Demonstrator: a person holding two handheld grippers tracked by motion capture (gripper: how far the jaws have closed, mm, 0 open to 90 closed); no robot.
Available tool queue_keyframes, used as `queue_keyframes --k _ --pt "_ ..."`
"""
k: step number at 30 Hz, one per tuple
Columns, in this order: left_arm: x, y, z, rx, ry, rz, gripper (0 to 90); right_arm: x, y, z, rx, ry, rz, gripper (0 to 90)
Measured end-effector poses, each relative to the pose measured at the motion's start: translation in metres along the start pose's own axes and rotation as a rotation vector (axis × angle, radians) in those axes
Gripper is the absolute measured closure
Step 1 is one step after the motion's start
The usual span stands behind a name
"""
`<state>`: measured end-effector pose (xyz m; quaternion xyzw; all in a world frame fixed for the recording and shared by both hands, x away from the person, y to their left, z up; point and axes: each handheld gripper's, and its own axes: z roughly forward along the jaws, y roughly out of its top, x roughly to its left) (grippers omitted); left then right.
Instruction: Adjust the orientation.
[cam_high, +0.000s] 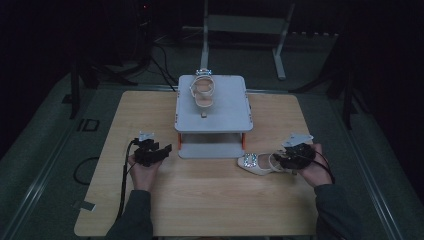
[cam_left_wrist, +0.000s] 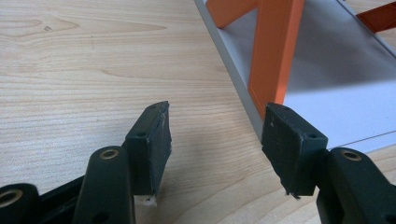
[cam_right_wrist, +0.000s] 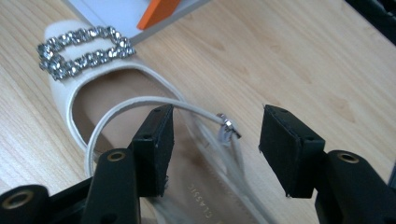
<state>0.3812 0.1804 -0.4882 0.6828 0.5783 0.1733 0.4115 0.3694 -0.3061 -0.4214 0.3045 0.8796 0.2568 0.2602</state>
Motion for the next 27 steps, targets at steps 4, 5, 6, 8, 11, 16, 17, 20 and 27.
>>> queue_keyframes --k 4,5,6,8,11,16,17,20,27 --pt "-0.001 0.0 0.0 -0.001 -0.002 0.0 42.6 -0.003 0.006 -0.009 -0.029 0.006 -0.012 45.4" --pt "-0.001 0.0 0.0 -0.001 -0.002 0.001 42.6 -0.004 0.008 -0.01 -0.032 0.006 -0.014 45.4" --pt "-0.001 0.0 0.0 -0.001 -0.002 0.001 42.6 -0.004 0.009 -0.011 -0.037 0.008 -0.014 45.5" --pt "-0.001 0.0 0.0 -0.001 -0.002 0.0 42.7 -0.006 0.012 -0.01 -0.036 0.022 -0.025 45.6" --pt "0.0 0.0 0.0 -0.001 -0.002 -0.001 42.6 -0.009 0.014 -0.005 -0.025 0.055 -0.039 46.3" --pt "0.0 0.0 -0.001 -0.001 0.001 0.0 42.6 -0.012 0.01 0.008 0.038 0.099 -0.06 48.6" --pt "0.001 0.0 -0.001 -0.001 0.001 -0.002 42.7 -0.012 0.008 0.01 0.049 0.107 -0.069 49.5" --pt "0.0 0.0 -0.001 -0.001 0.0 0.0 42.7 -0.012 0.004 0.016 0.072 0.124 -0.074 50.8" --pt "0.0 0.0 0.0 0.001 -0.001 0.003 42.7 -0.012 0.006 0.025 0.12 0.142 -0.087 52.7"
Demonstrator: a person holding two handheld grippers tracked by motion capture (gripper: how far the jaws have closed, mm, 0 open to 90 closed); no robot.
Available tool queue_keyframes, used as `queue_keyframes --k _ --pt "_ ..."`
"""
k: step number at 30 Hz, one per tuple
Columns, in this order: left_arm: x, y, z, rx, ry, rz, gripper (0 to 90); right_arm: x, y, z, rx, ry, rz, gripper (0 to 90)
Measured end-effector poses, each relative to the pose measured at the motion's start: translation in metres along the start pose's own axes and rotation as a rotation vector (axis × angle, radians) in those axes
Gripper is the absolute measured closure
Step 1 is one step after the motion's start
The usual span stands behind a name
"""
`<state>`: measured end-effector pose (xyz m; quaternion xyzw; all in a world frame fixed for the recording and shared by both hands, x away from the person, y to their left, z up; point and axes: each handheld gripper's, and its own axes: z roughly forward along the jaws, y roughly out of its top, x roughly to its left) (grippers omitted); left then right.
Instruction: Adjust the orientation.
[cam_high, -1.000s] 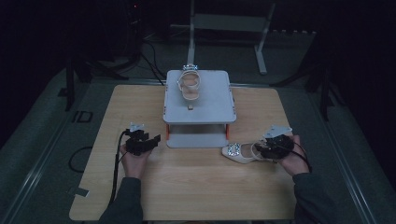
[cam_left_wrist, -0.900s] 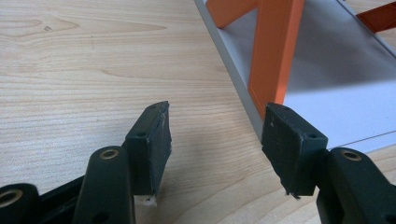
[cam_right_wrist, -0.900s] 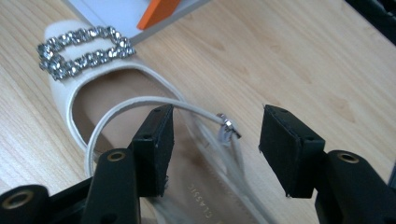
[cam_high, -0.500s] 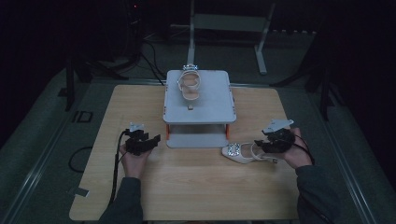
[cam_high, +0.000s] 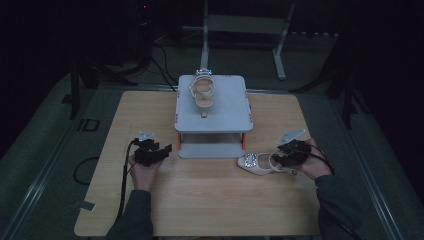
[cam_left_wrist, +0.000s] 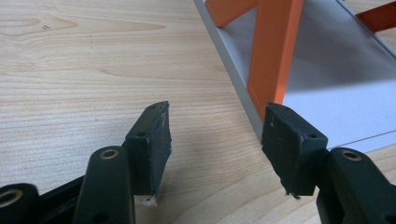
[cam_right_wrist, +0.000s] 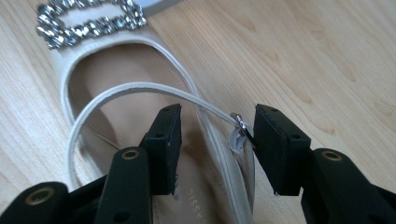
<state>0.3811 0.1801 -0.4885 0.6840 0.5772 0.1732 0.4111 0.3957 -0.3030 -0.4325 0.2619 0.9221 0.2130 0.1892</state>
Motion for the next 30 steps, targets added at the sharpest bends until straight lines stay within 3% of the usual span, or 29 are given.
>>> queue_keyframes --k 5,11,15,21,24,30 --pt "0.0 0.0 -0.001 -0.001 0.001 -0.003 42.7 -0.004 0.007 0.011 0.064 0.021 -0.002 55.8" --pt "0.001 0.0 0.0 0.0 0.003 -0.005 42.7 -0.004 0.011 0.015 0.092 0.046 -0.007 72.8" --pt "0.001 0.0 -0.001 0.0 0.005 -0.004 42.6 -0.004 0.007 0.01 0.062 0.061 0.015 79.3" --pt "0.001 -0.001 0.0 0.006 0.007 0.001 42.6 -0.003 -0.005 -0.003 0.007 0.065 0.079 81.3" --pt "0.001 -0.001 0.0 0.006 0.006 0.0 42.7 -0.006 -0.012 -0.007 -0.015 0.049 0.137 81.5" --pt "0.002 -0.001 0.0 0.007 0.007 0.0 42.7 -0.024 -0.027 -0.013 -0.057 0.009 0.346 81.7"
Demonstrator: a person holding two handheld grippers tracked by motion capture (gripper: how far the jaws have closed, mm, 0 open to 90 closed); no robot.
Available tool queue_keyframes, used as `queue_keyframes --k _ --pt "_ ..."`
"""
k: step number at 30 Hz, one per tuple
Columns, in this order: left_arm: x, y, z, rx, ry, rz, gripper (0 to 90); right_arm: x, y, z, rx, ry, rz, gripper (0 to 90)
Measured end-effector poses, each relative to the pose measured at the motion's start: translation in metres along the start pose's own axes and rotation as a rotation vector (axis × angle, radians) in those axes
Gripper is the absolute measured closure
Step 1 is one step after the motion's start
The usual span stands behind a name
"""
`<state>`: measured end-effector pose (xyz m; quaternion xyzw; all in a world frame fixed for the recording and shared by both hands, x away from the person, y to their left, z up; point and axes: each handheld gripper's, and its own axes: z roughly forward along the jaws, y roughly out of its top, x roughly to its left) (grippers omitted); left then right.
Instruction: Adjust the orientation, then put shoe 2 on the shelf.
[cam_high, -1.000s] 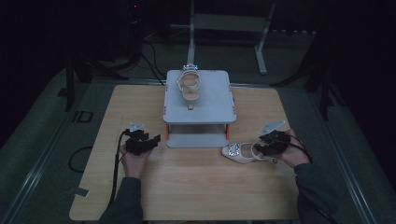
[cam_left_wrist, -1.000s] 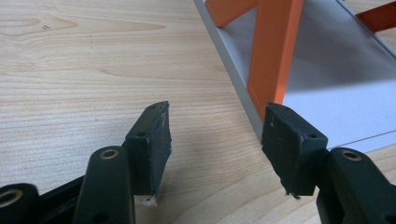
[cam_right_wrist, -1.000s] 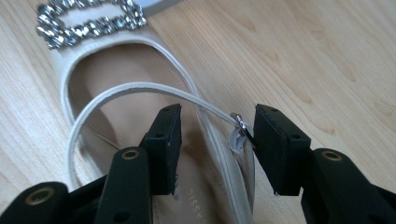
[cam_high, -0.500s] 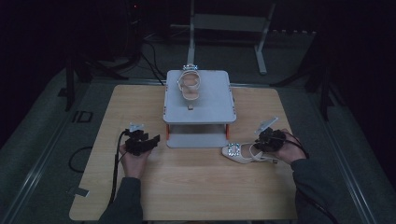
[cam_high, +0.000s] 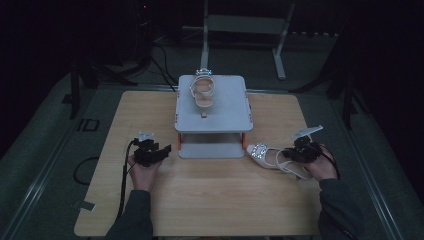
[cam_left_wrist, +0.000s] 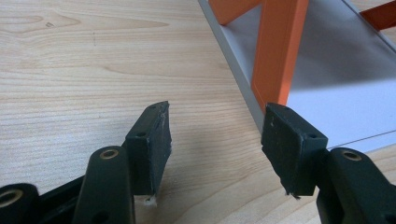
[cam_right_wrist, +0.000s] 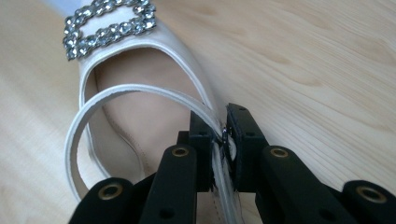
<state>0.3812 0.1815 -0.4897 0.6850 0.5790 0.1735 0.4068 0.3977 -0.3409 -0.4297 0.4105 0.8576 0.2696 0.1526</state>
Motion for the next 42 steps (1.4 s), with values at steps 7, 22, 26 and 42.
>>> queue_keyframes --k 7,22,26,42 --pt "0.0 0.0 0.001 0.007 0.003 0.005 42.7 -0.018 0.002 0.011 0.045 -0.057 0.159 81.8" --pt "-0.001 -0.001 0.002 0.004 0.001 -0.002 42.7 -0.027 0.014 0.019 0.163 -0.037 0.073 76.7" --pt "0.0 0.0 0.001 0.003 0.002 0.004 42.7 -0.032 0.015 0.021 0.182 -0.015 0.081 75.3" --pt "0.0 0.0 0.001 0.004 0.001 0.004 42.8 -0.035 0.023 0.028 0.244 0.024 0.201 79.2"
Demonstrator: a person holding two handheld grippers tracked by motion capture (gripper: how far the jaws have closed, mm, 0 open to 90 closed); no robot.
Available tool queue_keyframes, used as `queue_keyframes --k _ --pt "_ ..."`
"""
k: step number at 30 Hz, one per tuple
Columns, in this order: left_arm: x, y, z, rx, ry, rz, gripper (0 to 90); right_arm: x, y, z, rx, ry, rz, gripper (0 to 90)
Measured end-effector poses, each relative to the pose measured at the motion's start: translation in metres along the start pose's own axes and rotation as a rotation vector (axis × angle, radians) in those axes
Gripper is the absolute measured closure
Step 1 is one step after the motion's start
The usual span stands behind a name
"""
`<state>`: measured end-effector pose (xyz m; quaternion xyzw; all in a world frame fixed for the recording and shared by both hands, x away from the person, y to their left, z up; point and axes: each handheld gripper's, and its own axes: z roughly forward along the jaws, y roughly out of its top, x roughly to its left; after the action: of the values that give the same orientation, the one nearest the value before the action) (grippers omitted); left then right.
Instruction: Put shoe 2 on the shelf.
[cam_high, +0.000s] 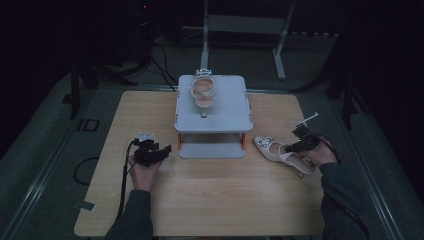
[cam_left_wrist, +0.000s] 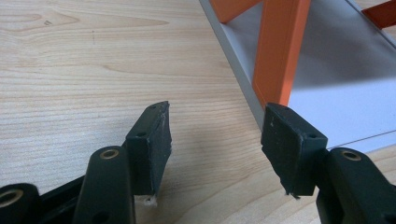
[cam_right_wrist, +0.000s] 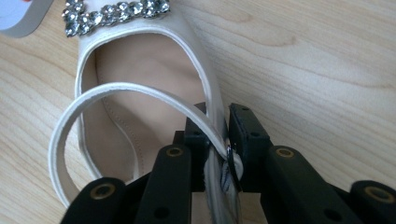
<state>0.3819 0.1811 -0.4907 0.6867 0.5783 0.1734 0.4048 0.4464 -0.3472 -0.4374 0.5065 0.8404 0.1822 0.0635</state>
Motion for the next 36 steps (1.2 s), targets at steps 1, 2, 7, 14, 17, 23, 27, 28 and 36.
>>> queue_keyframes --k 1,2,7,14,17,23,27,28,36 --pt "0.0 0.0 0.0 -0.001 -0.001 0.0 42.8 0.0 0.001 0.0 0.01 -0.003 0.042 79.7" --pt "0.0 0.0 0.0 -0.004 -0.001 -0.002 42.8 0.0 0.002 0.0 0.018 -0.002 0.062 80.2" --pt "-0.001 0.0 0.0 -0.002 0.001 -0.001 42.8 -0.005 -0.002 -0.001 0.015 0.048 0.179 81.7" --pt "-0.001 0.0 -0.001 -0.005 0.007 0.002 42.8 -0.011 -0.008 -0.001 -0.017 0.091 0.301 82.3" --pt "-0.001 -0.001 -0.001 -0.009 0.015 0.007 42.8 -0.014 -0.012 -0.002 -0.039 0.125 0.35 82.4" --pt "-0.001 -0.002 0.001 -0.01 0.029 0.017 42.8 -0.017 -0.015 -0.005 -0.077 0.179 0.421 82.7" --pt "-0.002 -0.002 0.0 -0.016 0.042 0.023 42.8 -0.018 -0.014 -0.009 -0.109 0.189 0.457 82.8" --pt "-0.002 -0.002 0.0 -0.019 0.046 0.026 42.8 -0.019 -0.014 -0.01 -0.119 0.195 0.468 82.8" --pt "-0.003 -0.005 0.002 -0.029 0.089 0.043 42.7 -0.02 -0.01 -0.026 -0.192 0.232 0.517 82.7"
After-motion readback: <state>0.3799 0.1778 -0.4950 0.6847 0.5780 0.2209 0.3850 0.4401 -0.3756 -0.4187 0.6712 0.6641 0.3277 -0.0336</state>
